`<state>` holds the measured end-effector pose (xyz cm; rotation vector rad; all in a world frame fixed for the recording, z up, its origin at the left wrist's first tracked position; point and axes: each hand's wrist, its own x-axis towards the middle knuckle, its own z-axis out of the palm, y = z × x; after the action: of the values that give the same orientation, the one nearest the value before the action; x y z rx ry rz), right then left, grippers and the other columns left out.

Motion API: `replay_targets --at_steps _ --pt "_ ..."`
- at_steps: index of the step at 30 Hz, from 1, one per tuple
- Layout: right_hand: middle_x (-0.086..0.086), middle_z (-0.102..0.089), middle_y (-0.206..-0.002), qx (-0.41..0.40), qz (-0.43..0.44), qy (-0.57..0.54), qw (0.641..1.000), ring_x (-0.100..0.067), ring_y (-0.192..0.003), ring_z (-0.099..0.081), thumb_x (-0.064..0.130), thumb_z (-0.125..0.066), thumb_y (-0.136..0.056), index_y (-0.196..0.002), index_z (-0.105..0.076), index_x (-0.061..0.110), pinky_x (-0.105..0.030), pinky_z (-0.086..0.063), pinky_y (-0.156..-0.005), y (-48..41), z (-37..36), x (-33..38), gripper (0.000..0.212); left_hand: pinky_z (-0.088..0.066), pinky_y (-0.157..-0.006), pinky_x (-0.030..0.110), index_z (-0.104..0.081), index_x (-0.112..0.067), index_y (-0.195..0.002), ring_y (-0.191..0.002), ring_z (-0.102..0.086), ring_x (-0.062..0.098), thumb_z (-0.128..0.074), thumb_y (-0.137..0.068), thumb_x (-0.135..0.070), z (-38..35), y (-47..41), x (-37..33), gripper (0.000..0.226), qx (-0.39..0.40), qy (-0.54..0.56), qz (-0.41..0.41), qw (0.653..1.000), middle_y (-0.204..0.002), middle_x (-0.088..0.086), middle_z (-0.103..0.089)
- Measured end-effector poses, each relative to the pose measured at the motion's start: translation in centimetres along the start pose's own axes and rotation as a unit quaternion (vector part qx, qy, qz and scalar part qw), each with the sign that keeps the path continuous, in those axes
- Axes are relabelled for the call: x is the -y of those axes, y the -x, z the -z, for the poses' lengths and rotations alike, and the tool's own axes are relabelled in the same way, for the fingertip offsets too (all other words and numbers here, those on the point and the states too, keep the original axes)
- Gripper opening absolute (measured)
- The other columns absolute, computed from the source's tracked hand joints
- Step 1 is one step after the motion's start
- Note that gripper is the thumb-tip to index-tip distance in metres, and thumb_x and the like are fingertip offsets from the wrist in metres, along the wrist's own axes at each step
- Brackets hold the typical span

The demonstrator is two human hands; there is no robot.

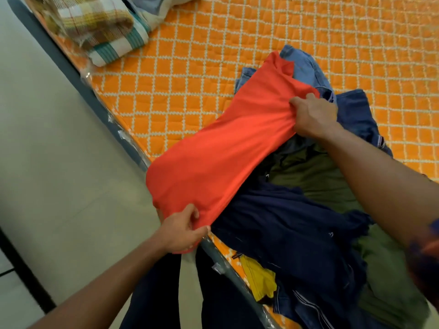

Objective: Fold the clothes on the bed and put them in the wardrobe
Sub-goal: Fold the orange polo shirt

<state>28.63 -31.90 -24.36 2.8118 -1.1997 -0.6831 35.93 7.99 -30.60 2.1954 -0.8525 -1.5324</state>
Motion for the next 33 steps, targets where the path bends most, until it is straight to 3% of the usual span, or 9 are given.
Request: replay_targets --at_steps 2,6,10,12,14,19,25,29,33 --pt "-0.021 -0.048 -0.129 -0.026 -0.041 -0.034 0.998 -0.048 -0.115 -0.055 0.013 -0.055 -0.090 -0.138 -0.051 0.019 -0.056 -0.046 -0.092 0.4 0.3 0.2 0.049 -0.057 -0.054 0.038 -0.052 -0.019 -0.095 -0.055 -0.068 0.020 -0.072 -0.089 -0.040 0.5 0.1 0.4 0.029 -0.019 0.086 -0.004 0.996 -0.074 0.009 -0.063" --pt "-0.011 -0.049 -0.132 -0.108 -0.158 -0.268 0.944 -0.037 -0.116 -0.057 0.018 -0.056 -0.084 -0.138 -0.053 0.028 -0.046 -0.047 -0.094 2.9 0.7 1.8 0.055 -0.053 -0.063 0.039 -0.059 -0.025 -0.085 -0.062 -0.060 0.007 -0.073 -0.089 -0.032 3.1 -1.6 0.7 0.017 -0.171 0.016 -0.061 0.983 -0.071 -0.005 -0.062" --pt "-0.007 -0.060 -0.112 -0.145 -0.283 -0.615 0.722 -0.029 -0.101 -0.063 0.030 -0.068 -0.073 -0.118 -0.061 0.037 -0.041 -0.050 -0.096 7.5 -3.8 7.6 0.047 -0.049 -0.080 0.039 -0.060 -0.017 -0.108 -0.093 -0.059 0.022 -0.071 -0.086 -0.034 6.8 -5.3 0.7 0.030 -0.301 -0.028 -0.056 0.952 -0.100 0.001 -0.061" --pt "-0.007 -0.062 -0.108 -0.105 -0.337 -0.702 0.618 -0.028 -0.098 -0.065 0.037 -0.074 -0.067 -0.114 -0.056 0.043 -0.052 -0.053 -0.095 10.3 -7.1 11.2 0.052 -0.047 -0.095 0.045 -0.055 -0.013 -0.131 -0.112 -0.056 0.028 -0.066 -0.082 -0.045 8.8 -7.4 0.9 0.059 -0.272 -0.058 -0.018 0.960 -0.121 0.010 -0.058" --pt "-0.004 -0.063 -0.112 -0.040 -0.352 -0.739 0.573 -0.022 -0.100 -0.066 0.026 -0.078 -0.078 -0.132 -0.050 0.034 -0.048 -0.053 -0.097 14.1 -8.7 15.1 0.062 -0.043 -0.105 0.052 -0.045 -0.014 -0.146 -0.124 -0.052 0.031 -0.067 -0.081 -0.051 10.3 -8.8 1.4 0.078 -0.202 -0.038 0.034 0.978 -0.137 0.013 -0.053" --pt "0.000 -0.067 -0.123 0.004 -0.311 -0.695 0.648 -0.019 -0.109 -0.064 0.022 -0.077 -0.082 -0.135 -0.054 0.020 -0.035 -0.050 -0.097 18.0 -11.5 20.4 0.058 -0.049 -0.084 0.040 -0.060 -0.019 -0.119 -0.104 -0.060 0.024 -0.067 -0.071 -0.046 12.1 -10.8 0.9 0.056 -0.085 0.053 0.096 0.990 -0.112 0.002 -0.062" --pt "0.001 -0.076 -0.091 0.059 -0.336 -0.772 0.537 -0.023 -0.090 -0.072 0.011 -0.077 -0.083 -0.088 -0.072 0.020 -0.039 -0.057 -0.084 15.2 -12.2 18.2 0.012 -0.045 -0.073 0.032 -0.072 -0.017 -0.085 -0.086 -0.065 0.020 -0.064 -0.060 -0.029 15.0 -10.4 0.0 0.030 0.073 0.051 0.087 0.992 -0.087 -0.005 -0.073" --pt "-0.002 -0.076 -0.104 0.022 -0.269 -0.819 0.506 -0.017 -0.095 -0.071 0.007 -0.074 -0.083 -0.107 -0.069 0.021 -0.032 -0.055 -0.084 16.9 -13.0 18.4 0.028 -0.042 -0.080 0.036 -0.068 -0.009 -0.086 -0.088 -0.060 0.023 -0.068 -0.066 -0.024 16.0 -10.2 1.5 0.025 0.020 0.151 0.069 0.986 -0.089 0.004 -0.068" --pt "-0.001 -0.074 -0.111 0.043 -0.202 -0.786 0.582 -0.016 -0.101 -0.070 0.015 -0.080 -0.072 -0.112 -0.065 0.024 -0.035 -0.057 -0.089 19.0 -12.9 20.6 0.044 -0.041 -0.079 0.036 -0.069 -0.012 -0.086 -0.085 -0.057 0.018 -0.067 -0.094 -0.022 15.6 -9.3 3.1 0.013 -0.082 0.248 0.041 0.964 -0.093 0.006 -0.064"
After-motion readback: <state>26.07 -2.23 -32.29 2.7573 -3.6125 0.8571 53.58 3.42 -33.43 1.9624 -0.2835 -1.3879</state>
